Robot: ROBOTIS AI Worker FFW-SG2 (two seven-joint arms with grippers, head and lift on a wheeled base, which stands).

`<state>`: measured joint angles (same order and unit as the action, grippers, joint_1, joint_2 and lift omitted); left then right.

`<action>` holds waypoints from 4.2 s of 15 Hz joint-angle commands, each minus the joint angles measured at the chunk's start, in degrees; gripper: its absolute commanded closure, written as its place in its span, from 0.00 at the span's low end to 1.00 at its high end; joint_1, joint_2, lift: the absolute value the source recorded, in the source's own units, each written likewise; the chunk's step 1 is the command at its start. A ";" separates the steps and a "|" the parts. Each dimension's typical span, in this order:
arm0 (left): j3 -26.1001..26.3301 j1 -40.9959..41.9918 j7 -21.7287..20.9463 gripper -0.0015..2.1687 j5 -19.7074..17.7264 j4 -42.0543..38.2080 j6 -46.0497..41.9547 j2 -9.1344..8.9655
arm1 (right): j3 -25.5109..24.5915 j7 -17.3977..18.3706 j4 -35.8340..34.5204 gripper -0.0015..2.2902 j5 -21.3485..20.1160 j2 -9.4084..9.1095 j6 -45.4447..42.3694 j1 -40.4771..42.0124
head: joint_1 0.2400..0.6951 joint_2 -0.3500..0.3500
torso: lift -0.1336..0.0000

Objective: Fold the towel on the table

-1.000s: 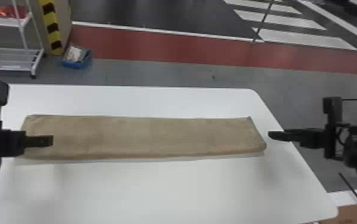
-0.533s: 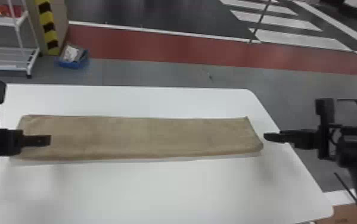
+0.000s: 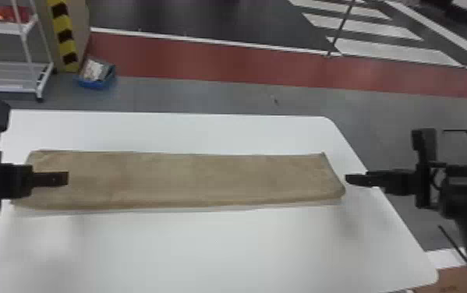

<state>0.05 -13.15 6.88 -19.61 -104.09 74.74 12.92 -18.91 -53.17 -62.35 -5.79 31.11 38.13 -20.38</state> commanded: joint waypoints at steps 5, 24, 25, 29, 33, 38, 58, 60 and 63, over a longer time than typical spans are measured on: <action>0.48 -0.56 0.24 0.04 0.53 0.82 -1.66 0.00 | 0.19 0.17 1.70 0.05 -0.27 0.01 -1.07 -0.63 | 1.00 0.14 | 0.04; 0.39 -0.04 0.24 0.04 0.71 0.82 -2.01 0.53 | 4.59 -1.41 9.88 0.05 0.61 -0.70 -1.95 -7.31 | 1.00 0.19 | 0.04; 0.39 -0.04 0.24 0.04 0.71 0.82 -2.01 0.53 | 4.76 -1.50 9.97 0.05 0.61 -0.70 -1.95 -7.40 | 1.00 0.19 | 0.04; 0.39 -0.04 0.24 0.04 0.71 0.82 -2.01 0.53 | 5.11 -1.77 10.41 0.05 0.61 -0.70 -1.95 -7.75 | 1.00 0.20 | 0.04; 0.39 -0.04 0.24 0.04 0.71 0.91 -2.01 0.44 | 5.11 -1.77 11.72 0.05 0.25 -0.61 -2.66 -8.19 | 1.00 0.20 | 0.04; 0.39 -0.04 0.24 0.04 0.71 0.91 -2.01 0.36 | 5.20 -1.77 12.08 0.05 0.08 -0.52 -3.36 -8.27 | 1.00 0.20 | 0.04; 0.39 -0.30 0.24 0.04 0.80 1.00 -2.01 0.18 | 5.91 -1.85 16.03 0.05 -0.19 0.09 -8.11 -9.59 | 1.00 0.19 | 0.04; 0.48 -0.30 0.24 0.04 0.80 1.00 -2.01 0.18 | 5.91 -1.85 16.29 0.05 -0.19 0.18 -8.46 -9.68 | 1.00 0.19 | 0.04; 0.48 -0.39 0.24 0.04 0.80 1.00 -2.01 0.18 | 5.99 -1.85 16.65 0.05 -0.19 0.18 -8.98 -9.68 | 1.00 0.18 | 0.04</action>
<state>0.50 -13.49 7.12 -18.81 -103.10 72.73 13.09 -12.95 -55.02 -45.91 -5.98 31.28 29.37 -30.06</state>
